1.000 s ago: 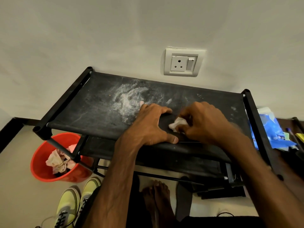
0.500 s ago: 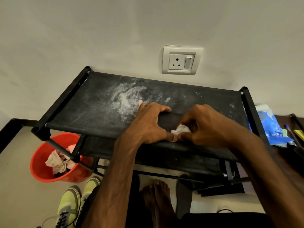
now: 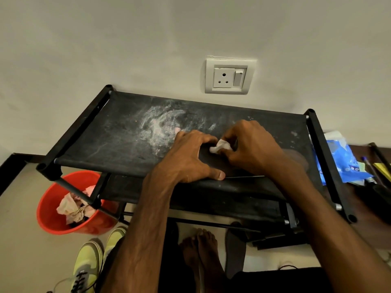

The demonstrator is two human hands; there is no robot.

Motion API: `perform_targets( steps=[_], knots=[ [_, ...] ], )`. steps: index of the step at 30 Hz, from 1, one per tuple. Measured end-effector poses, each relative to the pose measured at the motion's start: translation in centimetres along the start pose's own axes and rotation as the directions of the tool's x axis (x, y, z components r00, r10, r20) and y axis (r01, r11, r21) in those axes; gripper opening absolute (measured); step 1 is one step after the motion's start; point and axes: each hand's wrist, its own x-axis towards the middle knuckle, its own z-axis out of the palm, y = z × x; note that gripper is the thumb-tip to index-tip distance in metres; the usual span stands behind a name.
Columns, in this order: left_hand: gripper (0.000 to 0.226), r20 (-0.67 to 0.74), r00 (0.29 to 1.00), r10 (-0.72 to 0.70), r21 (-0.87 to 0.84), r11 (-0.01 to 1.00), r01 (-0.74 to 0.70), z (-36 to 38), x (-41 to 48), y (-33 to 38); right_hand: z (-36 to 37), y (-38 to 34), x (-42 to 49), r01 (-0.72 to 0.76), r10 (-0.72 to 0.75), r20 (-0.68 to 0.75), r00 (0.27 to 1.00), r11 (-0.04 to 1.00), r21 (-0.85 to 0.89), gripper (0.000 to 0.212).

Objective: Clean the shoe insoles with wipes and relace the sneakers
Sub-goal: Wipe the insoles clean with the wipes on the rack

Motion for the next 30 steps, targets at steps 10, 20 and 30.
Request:
perform_targets(
  steps=[10,20,30],
  knots=[
    [0.093,-0.013,1.0,0.023,0.018,1.0,-0.023,0.0,-0.1,0.2,-1.6,0.7,-3.1,0.024,-0.026,0.178,0.984,1.0,0.01,0.018],
    [0.09,0.019,1.0,-0.004,0.019,1.0,0.004,0.1,0.3,0.0,0.9,0.9,0.4,-0.062,0.065,-0.131,0.989,0.998,0.028,0.017],
    [0.095,-0.007,1.0,0.02,0.082,0.996,-0.019,0.1,0.0,0.5,-1.3,0.8,-3.2,0.018,-0.023,0.187,0.982,0.999,0.029,0.017]
  ],
)
